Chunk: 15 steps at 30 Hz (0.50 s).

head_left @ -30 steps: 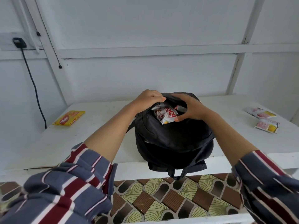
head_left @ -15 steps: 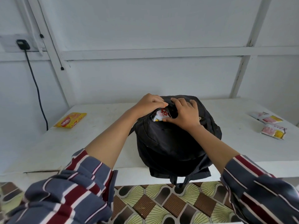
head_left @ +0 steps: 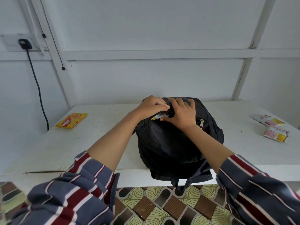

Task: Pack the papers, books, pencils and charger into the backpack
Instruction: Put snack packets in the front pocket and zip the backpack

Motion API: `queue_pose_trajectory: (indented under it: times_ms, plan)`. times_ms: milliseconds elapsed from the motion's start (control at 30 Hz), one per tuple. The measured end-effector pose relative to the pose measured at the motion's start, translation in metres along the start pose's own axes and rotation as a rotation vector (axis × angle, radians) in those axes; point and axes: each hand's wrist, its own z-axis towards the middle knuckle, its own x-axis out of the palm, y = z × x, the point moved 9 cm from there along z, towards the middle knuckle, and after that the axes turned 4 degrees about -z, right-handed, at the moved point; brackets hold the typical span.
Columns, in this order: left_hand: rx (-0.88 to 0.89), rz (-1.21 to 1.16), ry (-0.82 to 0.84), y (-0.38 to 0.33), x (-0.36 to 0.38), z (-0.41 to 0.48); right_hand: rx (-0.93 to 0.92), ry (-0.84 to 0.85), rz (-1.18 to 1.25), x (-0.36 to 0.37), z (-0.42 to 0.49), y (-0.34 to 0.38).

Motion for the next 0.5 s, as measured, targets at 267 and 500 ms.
queue_pose_trajectory:
  times_ms: [267, 500]
  plan:
    - [-0.051, 0.051, 0.092, 0.011, 0.009, -0.005, -0.069, 0.295, 0.116, 0.019, -0.010, 0.000]
    - [-0.113, 0.306, 0.231, 0.021, 0.029, -0.009, -0.087, 0.563, 0.261, 0.016, -0.015, -0.023]
